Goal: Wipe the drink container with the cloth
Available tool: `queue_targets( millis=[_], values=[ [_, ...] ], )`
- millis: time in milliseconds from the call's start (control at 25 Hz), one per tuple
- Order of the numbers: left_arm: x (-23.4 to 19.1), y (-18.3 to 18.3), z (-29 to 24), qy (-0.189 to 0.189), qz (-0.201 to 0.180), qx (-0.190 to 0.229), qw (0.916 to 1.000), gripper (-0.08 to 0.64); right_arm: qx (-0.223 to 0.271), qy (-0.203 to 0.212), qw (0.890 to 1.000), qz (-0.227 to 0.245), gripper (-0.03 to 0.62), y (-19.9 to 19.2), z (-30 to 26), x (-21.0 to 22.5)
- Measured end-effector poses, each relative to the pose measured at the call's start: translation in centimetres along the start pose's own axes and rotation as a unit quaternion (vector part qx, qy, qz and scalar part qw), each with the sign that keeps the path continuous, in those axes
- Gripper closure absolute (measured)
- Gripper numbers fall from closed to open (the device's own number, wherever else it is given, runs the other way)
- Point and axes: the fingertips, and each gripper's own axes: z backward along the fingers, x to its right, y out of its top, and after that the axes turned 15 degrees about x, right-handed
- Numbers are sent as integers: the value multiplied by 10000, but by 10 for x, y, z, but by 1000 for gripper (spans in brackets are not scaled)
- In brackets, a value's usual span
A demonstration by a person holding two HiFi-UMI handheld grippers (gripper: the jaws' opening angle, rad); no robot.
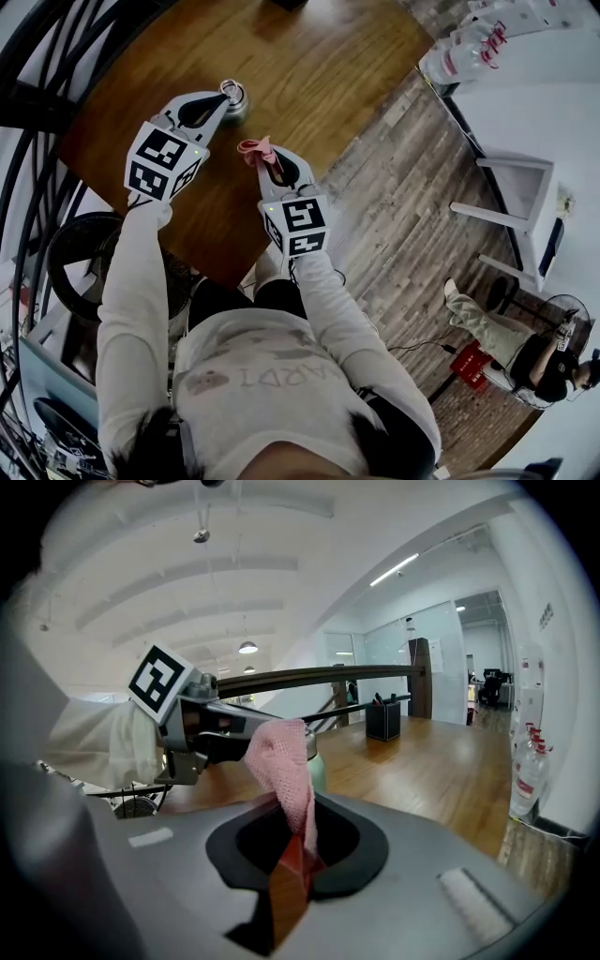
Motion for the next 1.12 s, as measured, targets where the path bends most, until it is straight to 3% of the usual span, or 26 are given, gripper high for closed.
queue_targets(
  millis=[240,800,1120],
  values=[
    [2,-3,-1,-66,-288,-71,9995,568,-256,-44,9996,-93,554,-26,-35,-5],
    [0,-4,-5,-45,-219,48,9997,568,-619,-110,9978,-188,552,-59,-84,-16],
    [-1,-4,-4,-20,-202,76,9998,568,-694,-258,9967,-332,552,-64,-82,-4]
  ],
)
